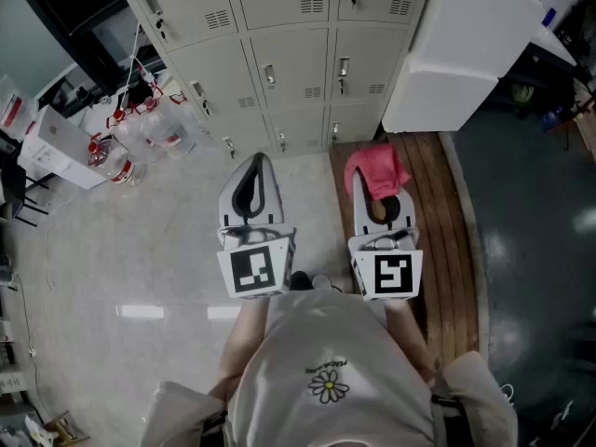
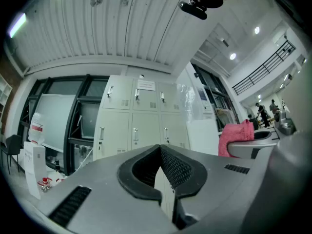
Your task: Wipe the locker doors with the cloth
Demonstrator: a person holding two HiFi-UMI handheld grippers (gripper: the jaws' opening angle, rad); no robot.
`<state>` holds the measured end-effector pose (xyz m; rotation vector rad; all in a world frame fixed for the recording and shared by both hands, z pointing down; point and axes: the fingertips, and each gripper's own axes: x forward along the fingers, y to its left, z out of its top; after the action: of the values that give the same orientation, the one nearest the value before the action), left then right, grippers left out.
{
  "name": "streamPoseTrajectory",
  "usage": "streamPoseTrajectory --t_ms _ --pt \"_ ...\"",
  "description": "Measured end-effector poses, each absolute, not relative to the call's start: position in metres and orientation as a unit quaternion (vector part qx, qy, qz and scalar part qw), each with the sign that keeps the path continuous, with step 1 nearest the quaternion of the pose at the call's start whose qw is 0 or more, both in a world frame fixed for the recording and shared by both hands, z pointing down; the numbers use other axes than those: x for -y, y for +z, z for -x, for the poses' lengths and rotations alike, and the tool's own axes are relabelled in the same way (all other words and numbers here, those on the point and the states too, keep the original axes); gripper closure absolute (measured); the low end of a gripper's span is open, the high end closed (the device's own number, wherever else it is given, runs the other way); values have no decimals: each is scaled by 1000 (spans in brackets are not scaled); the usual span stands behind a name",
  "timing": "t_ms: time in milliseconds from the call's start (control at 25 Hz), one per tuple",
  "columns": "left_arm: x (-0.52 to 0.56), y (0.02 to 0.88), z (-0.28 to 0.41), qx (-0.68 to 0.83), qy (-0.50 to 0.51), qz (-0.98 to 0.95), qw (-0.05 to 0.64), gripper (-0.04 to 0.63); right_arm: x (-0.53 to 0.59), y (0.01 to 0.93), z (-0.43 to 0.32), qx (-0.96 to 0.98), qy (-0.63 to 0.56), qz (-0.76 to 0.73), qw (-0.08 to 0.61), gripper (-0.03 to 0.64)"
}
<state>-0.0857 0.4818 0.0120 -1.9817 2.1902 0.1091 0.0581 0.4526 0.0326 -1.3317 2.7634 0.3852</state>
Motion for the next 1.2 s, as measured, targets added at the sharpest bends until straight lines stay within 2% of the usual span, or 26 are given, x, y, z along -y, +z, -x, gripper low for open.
streamPoseTrajectory --t_ms 720,1040,1200 --pt "-471 36 114 -775 3 628 68 578 -430 69 -49 -918 62 392 4 575" --pt "-417 30 138 -780 3 621 74 578 -383 70 -35 -915 70 398 9 575" --pt "-372 32 150 -772 -16 631 71 578 -338 78 -28 -910 54 412 -9 575"
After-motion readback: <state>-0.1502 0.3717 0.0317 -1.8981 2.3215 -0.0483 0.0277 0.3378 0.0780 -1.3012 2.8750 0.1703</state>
